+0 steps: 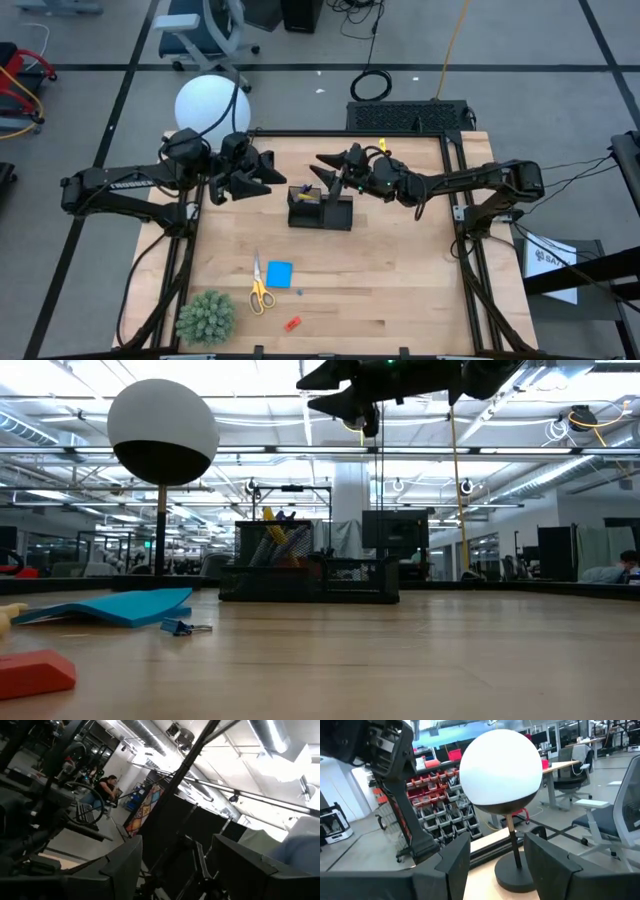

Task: Pick and place office supplies into organizer
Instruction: Put the yellow scissors into the black desk organizer

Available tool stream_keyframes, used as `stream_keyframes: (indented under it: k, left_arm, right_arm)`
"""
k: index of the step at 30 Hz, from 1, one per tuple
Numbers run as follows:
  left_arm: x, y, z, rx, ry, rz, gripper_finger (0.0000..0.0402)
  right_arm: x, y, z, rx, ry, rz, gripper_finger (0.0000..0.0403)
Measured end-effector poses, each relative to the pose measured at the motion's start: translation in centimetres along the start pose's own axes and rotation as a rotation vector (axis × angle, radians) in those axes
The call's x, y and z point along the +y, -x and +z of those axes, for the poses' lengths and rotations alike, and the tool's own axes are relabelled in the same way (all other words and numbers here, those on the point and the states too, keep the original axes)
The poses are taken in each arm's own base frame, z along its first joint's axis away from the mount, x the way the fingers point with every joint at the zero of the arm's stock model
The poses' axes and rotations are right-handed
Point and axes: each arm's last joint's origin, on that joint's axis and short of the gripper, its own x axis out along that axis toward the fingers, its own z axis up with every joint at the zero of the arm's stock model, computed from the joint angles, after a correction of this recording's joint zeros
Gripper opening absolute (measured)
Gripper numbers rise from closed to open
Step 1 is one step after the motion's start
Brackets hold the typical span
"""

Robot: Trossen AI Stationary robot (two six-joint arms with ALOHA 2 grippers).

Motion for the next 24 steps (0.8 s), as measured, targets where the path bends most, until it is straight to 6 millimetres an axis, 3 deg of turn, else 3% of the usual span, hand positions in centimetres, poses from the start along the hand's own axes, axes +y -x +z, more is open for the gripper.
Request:
stream_keyframes:
  k: [14,24]
  left_arm:
    - [-0.8,-1.1,-1.8,0.068,-0.025,0.004,0.0246]
    - [-1.3,-1.9,-3.8,0.105,-0.016,0.120,0.0246]
  right_arm:
    - [0.3,0.2,0.2,-0.003,-0.003,0.012,0.0172]
    - [0.4,1.2,2.1,-0.041,0.034,0.018,0.0171]
